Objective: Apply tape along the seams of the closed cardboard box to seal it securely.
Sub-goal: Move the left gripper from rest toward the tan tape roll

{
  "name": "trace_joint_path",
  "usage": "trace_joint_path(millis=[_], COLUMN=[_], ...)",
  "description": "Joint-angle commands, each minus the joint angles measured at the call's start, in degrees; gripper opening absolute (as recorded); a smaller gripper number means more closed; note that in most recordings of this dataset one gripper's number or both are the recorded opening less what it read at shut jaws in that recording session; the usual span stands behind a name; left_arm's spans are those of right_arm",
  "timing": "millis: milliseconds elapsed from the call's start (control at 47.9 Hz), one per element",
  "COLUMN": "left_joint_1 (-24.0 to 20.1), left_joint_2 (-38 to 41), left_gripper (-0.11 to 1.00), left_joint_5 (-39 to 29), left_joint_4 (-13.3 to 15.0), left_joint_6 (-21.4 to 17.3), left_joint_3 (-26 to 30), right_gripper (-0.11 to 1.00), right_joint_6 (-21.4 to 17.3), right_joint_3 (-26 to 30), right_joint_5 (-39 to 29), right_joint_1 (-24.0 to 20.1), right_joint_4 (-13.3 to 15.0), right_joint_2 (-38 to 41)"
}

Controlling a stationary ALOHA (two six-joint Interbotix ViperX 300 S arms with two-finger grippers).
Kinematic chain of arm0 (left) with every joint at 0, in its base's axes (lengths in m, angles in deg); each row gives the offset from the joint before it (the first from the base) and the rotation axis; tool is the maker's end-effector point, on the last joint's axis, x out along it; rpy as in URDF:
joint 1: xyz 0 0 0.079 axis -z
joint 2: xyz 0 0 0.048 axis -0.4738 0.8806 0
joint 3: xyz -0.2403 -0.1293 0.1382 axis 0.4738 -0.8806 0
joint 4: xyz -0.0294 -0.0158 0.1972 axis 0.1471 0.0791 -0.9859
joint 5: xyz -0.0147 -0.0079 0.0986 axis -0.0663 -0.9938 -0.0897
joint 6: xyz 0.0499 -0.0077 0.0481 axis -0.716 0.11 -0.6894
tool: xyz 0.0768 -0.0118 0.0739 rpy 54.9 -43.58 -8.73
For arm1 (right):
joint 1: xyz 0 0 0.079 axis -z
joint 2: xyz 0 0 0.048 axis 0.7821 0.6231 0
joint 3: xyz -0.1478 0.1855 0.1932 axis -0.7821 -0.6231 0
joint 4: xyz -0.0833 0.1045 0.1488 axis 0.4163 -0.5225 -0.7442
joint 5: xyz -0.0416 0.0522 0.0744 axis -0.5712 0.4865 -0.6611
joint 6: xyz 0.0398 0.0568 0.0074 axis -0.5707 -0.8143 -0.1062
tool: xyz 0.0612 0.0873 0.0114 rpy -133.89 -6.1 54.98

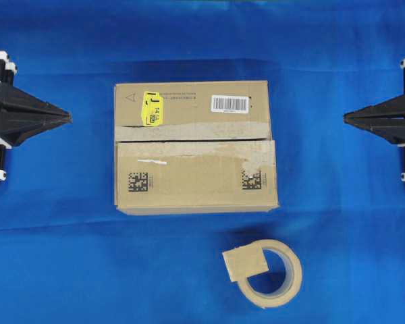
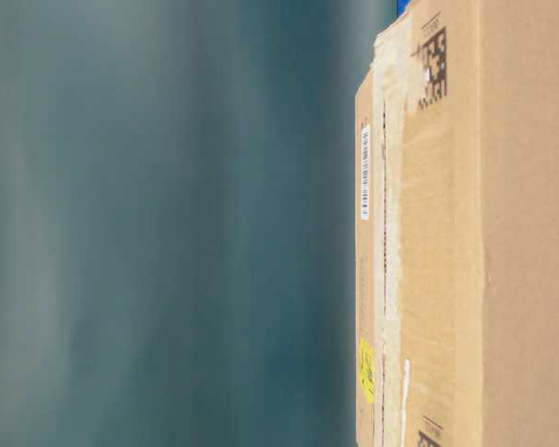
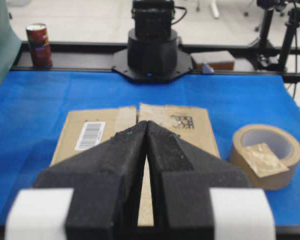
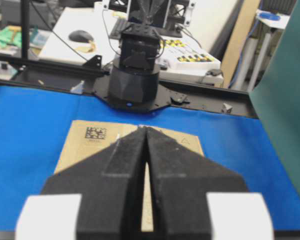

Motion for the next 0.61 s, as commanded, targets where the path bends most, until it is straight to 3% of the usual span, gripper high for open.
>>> trace_joint_path(millis=[0,167,271,334,438,584], left_joint_1=[0.0,0.8,3.6,5.1,7.0,9.1], left_joint_2=[0.8,1.6,4.0,6.6,11.3,18.4], left_gripper=[0.00,0.00,0.00,0.00,0.00,0.01], left_joint_5=[0.6,1.0,2.9,5.4,7.9,11.1], left_joint_4=[0.5,1.0,1.0,0.6,1.0,0.8], left_joint_6=[-2.3,-6.9,-13.6,-13.9,-22.2,-27.5], left_joint_3=[1.4,1.5,1.7,2.3,3.0,5.6], right_gripper=[0.00,0.00,0.00,0.00,0.00,0.00], right_joint_6=[-0.8,-0.2,0.1,0.2,0.2,0.2], right_joint_3=[1.4,2.5,2.7,2.7,2.8,3.8], right_joint_5=[0.4,-0.7,-1.4,-1.8,-1.8,-1.8], right_joint_1=[0.0,0.0,0.0,0.0,0.0,0.0], right_joint_4=[-0.1,0.1,0.4,0.7,1.4,2.6], right_joint_2=[0.5,1.8,2.3,2.2,2.1,2.1])
